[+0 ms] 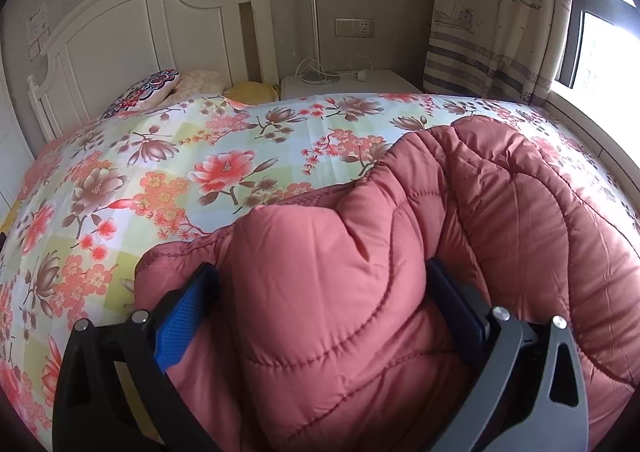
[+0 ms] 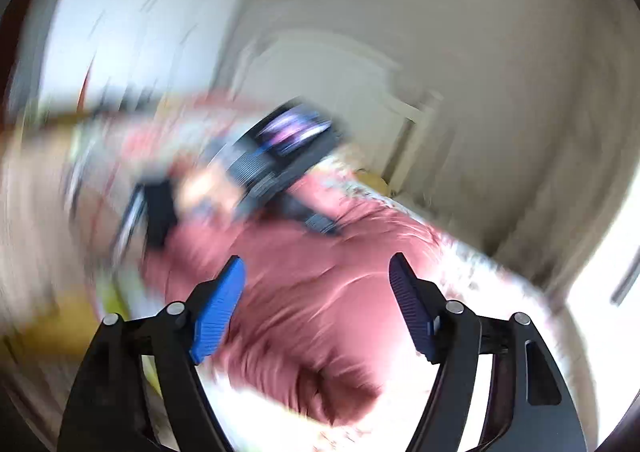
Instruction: Fold large clothes
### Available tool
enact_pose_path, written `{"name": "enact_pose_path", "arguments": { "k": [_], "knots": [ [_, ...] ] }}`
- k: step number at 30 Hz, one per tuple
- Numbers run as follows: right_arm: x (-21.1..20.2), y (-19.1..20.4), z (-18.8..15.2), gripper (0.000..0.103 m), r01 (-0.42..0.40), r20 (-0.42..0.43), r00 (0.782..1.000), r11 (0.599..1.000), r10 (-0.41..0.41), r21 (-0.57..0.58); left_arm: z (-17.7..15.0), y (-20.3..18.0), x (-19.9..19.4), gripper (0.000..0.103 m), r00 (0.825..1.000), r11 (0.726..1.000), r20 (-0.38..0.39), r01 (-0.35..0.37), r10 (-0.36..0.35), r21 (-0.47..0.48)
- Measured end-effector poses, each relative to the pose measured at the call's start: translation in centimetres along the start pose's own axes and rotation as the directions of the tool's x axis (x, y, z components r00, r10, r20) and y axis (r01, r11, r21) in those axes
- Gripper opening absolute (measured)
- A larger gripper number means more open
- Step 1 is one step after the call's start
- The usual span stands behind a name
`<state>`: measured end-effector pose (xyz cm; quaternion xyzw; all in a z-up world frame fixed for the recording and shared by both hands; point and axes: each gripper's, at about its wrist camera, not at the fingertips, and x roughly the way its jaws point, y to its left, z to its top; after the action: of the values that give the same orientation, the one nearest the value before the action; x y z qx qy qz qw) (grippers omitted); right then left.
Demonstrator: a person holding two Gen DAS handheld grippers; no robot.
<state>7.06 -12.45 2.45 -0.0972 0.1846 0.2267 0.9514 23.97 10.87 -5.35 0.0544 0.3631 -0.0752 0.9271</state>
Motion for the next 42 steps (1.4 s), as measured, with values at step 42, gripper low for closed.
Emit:
{"name": "enact_pose_path", "arguments": {
  "k": [42],
  "knots": [
    [19.2, -8.5, 9.8, 0.067, 0.121, -0.187, 0.977, 0.987, -0.1, 0.107, -1.2, -1.1, -3.4, 0.101, 0.993, 0.989, 0.05, -0.098, 0.104, -0.111]
  ]
}}
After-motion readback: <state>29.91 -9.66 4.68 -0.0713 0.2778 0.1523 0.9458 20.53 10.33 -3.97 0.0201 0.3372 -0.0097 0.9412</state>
